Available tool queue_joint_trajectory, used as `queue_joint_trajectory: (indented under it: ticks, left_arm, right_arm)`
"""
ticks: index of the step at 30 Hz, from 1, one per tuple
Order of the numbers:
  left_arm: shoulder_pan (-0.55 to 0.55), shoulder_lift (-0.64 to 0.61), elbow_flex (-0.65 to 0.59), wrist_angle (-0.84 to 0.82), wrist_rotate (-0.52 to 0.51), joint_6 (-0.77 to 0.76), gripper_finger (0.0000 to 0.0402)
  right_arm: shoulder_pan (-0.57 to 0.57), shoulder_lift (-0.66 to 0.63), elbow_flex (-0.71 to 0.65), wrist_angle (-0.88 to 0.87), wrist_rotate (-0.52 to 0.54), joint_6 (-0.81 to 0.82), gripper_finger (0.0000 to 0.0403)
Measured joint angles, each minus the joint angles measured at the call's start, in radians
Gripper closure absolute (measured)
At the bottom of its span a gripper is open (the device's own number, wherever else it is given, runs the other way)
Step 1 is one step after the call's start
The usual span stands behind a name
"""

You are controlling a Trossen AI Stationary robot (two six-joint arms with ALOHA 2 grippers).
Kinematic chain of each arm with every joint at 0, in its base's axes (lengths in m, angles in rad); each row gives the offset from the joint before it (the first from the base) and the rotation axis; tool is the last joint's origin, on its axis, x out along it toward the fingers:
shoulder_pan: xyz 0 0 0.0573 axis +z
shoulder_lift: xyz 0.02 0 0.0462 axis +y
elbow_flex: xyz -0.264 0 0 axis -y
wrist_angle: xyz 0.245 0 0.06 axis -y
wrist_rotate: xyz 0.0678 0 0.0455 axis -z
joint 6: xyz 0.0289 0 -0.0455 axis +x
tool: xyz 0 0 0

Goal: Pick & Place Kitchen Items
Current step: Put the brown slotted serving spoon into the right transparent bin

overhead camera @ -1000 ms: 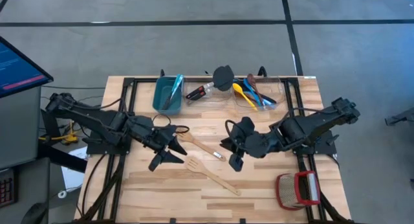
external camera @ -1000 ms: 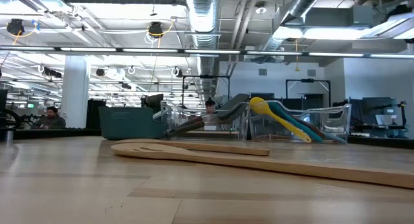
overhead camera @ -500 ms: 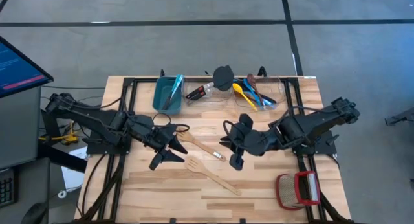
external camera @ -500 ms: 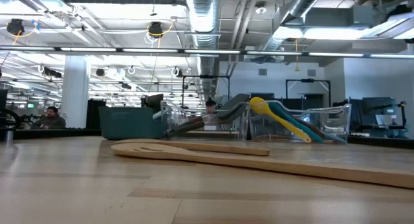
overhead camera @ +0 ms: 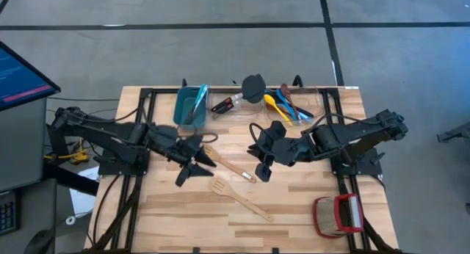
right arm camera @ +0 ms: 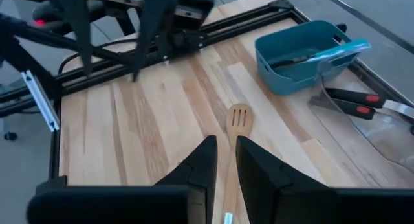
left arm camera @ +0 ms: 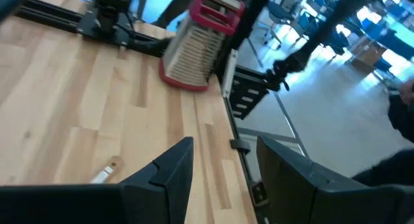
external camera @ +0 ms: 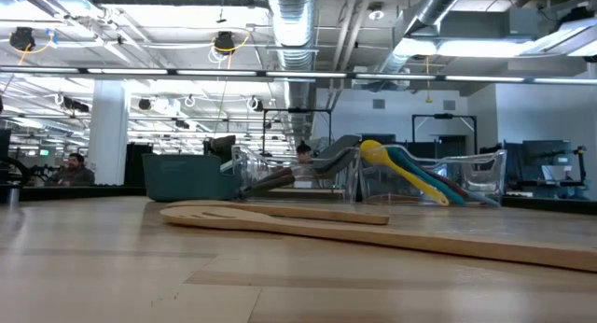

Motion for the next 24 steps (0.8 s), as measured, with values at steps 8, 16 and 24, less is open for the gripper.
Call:
queue_joint_trajectory:
  ticks: [8,16,24]
  left_arm:
    - [0.165,0.018,0.001,0.001,0.109,0.119,0.0243]
    - [0.231,0.093,0.002,-0.011,0.135,0.257,0.0243]
    - [0.255,0.196,0.001,-0.143,0.131,0.262,0.0243]
  right_arm:
    - [0.001,0.000,0.000,-0.017,0.000,0.004,0.0349]
    - [0.006,0.000,0.000,-0.046,-0.033,0.006,0.0349]
    - [0.004,0.000,0.000,-0.222,-0.080,0.158,0.0349]
